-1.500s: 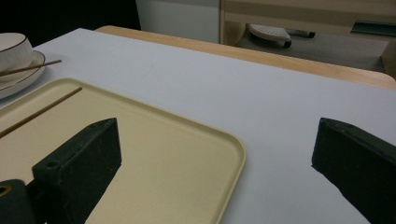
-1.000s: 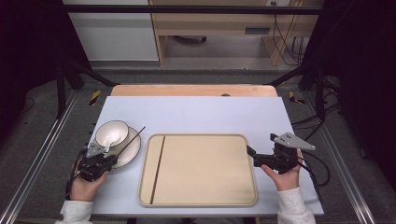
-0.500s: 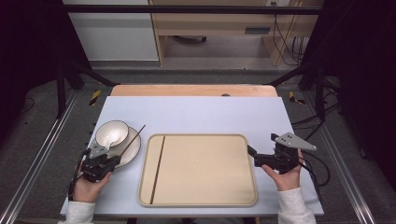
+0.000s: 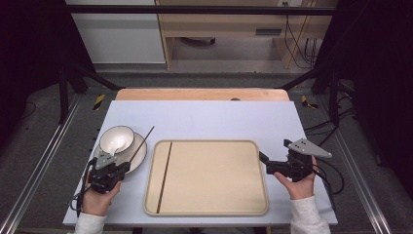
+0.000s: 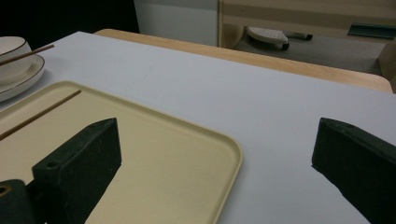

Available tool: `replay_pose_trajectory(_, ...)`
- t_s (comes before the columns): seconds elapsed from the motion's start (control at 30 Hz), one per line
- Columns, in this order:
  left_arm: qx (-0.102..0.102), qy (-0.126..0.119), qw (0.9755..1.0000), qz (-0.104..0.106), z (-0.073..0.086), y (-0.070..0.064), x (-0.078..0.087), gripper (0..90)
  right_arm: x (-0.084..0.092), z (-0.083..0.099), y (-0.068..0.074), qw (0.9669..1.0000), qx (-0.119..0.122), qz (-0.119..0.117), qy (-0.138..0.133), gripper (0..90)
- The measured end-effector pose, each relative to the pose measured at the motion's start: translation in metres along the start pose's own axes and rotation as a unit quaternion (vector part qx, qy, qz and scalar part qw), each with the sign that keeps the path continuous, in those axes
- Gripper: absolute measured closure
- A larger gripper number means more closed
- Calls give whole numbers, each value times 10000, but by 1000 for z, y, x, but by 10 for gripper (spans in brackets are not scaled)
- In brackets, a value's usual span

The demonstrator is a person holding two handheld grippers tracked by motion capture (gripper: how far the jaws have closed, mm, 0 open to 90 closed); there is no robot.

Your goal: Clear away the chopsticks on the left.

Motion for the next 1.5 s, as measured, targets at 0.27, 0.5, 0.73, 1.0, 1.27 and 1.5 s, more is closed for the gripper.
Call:
replay_pose_trajectory(0.27,99,-119,9999,-33,-3,-21,-3,841,0,0,0,10000,11,-4,7,18)
replay_pose_trajectory(0.5,148,-174,9997,-85,-3,-37,-6,842,0,0,0,10000,-4,2,-9,18)
replay_pose_trajectory(0.73,372,-312,9986,-190,-7,-50,-6,842,1,-1,1,10000,-37,-10,-33,18)
replay_pose_trajectory(1.0,633,-460,9962,-394,-13,-60,-4,842,3,-3,2,10000,-51,-25,-65,18)
replay_pose_trajectory(1.27,841,-693,9933,-374,-16,-77,1,842,4,-5,4,9999,-48,-60,-101,18)
replay_pose_trajectory(1.5,1006,-854,9906,-352,-14,-91,-1,842,3,-5,5,9999,-45,-84,-93,18)
Point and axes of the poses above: each handheld gripper's, and its own axes: x roughly backward along the jaws, z roughly out of its underside, y roughly to its left, the point moved 8 cm from there along -x, roughly forward along the jaws, and after that the axes turned 1 degree about x, right-handed, at the moved point
